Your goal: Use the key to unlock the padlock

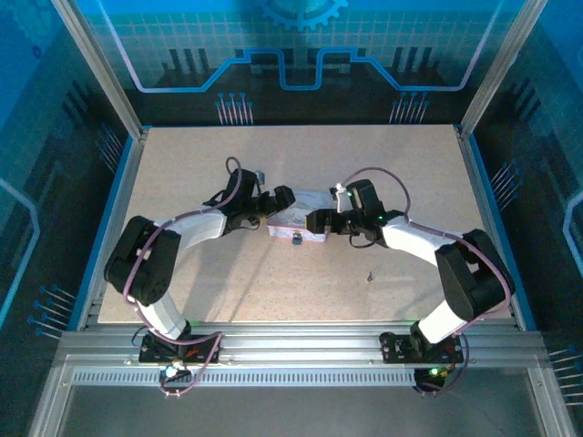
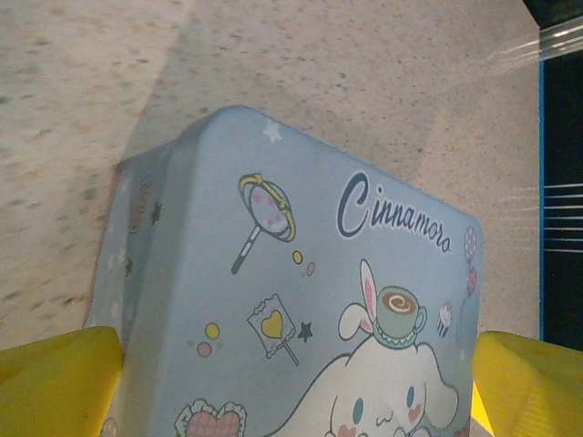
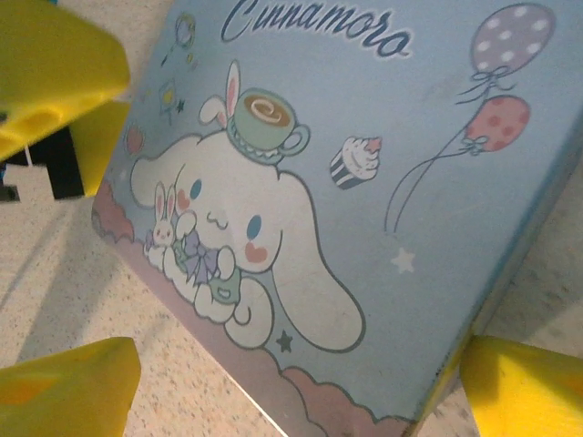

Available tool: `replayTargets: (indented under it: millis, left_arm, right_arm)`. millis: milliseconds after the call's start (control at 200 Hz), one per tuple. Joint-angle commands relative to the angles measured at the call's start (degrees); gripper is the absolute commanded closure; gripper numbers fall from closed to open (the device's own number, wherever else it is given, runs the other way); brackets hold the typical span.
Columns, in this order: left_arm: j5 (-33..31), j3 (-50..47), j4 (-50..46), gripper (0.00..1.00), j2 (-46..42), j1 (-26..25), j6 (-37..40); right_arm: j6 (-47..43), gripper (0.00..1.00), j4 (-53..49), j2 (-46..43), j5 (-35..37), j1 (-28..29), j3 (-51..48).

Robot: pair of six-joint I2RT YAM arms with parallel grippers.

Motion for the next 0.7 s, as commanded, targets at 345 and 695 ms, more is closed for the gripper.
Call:
replayTargets:
  millis: [345,695]
  left_arm:
    - [-2.7,8.8,-3.0,0.01,3.5,-2.7,3.5]
    - [-5.6,-2.4,-1.8,0.01,-10.8,-2.5,6.8]
  right_arm:
    - [-2.3,0.00,-14.8,-9.3,11.3,-5.1,-0.9]
    - [-3.3,0.08,-34.7,-18.3,20.1,-5.7,0.8]
